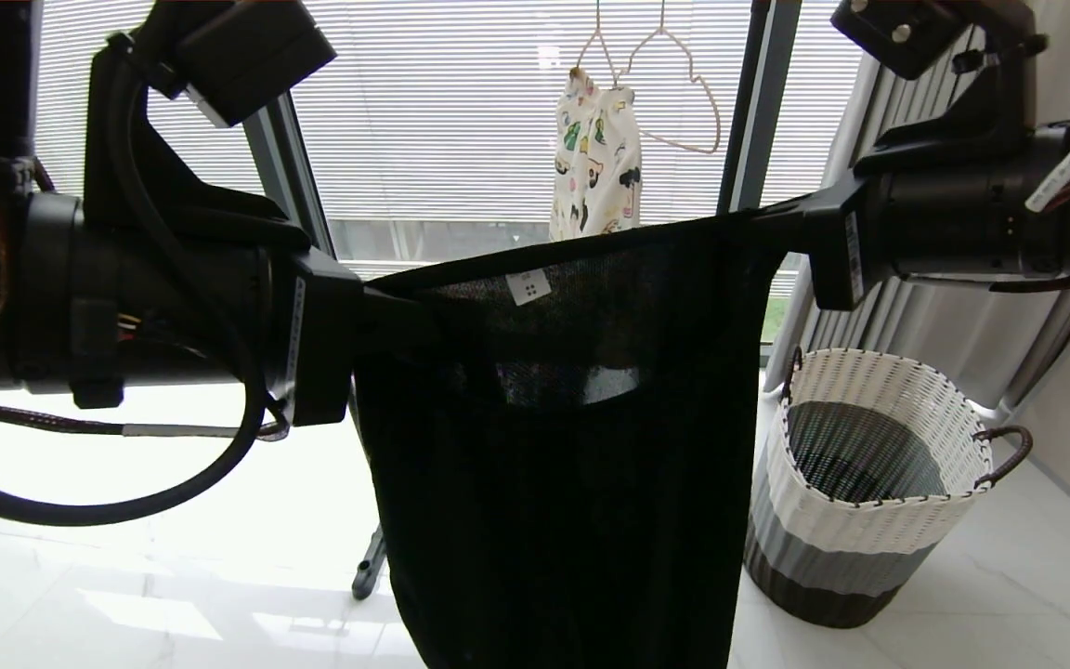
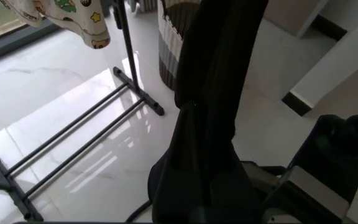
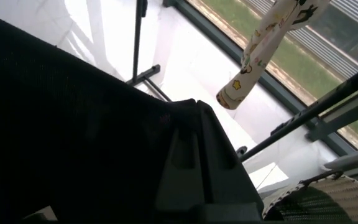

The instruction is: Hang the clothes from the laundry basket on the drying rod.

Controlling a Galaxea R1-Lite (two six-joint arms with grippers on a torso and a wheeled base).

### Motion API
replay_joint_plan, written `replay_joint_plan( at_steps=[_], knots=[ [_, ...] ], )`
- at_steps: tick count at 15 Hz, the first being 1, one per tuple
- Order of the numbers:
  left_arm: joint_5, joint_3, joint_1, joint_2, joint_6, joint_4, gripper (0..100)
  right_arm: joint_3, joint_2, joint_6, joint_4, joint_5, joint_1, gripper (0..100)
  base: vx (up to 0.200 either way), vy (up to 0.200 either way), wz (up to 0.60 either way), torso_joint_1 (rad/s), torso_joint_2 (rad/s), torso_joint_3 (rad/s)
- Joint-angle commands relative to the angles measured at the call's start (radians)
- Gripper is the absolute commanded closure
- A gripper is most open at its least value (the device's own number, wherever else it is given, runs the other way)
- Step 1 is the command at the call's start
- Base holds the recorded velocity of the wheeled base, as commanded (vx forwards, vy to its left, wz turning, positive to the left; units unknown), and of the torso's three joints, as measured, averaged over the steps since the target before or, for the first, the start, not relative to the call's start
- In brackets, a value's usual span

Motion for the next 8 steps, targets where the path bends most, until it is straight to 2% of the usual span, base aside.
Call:
replay_joint_plan(
  at_steps=[1,3,5,6,8],
  knots=[
    [0.013,0.014,-0.024,-0.020,0.002,0.004,100,-0.043,0.060,0.000,0.000,-0.001,-0.002,100,0.000,0.000,0.00,0.000,0.00,0.000],
    [0.015,0.020,-0.024,-0.018,0.037,0.000,100,-0.043,0.060,0.000,0.001,-0.001,-0.002,100,0.000,0.000,0.00,0.000,0.00,0.000],
    [0.007,0.022,0.007,-0.013,0.173,-0.002,100,-0.041,0.057,0.000,0.003,-0.001,-0.002,100,0.000,0.000,0.00,0.000,0.00,0.000],
    [-0.004,0.022,0.027,-0.012,0.212,-0.002,100,-0.040,0.057,0.000,0.003,-0.001,-0.002,100,0.000,0.000,0.00,0.000,0.00,0.000],
    [-0.014,0.022,0.036,-0.013,0.213,-0.002,100,-0.040,0.055,0.000,0.004,-0.001,-0.002,100,0.000,0.000,0.00,0.000,0.00,0.000]
  ],
)
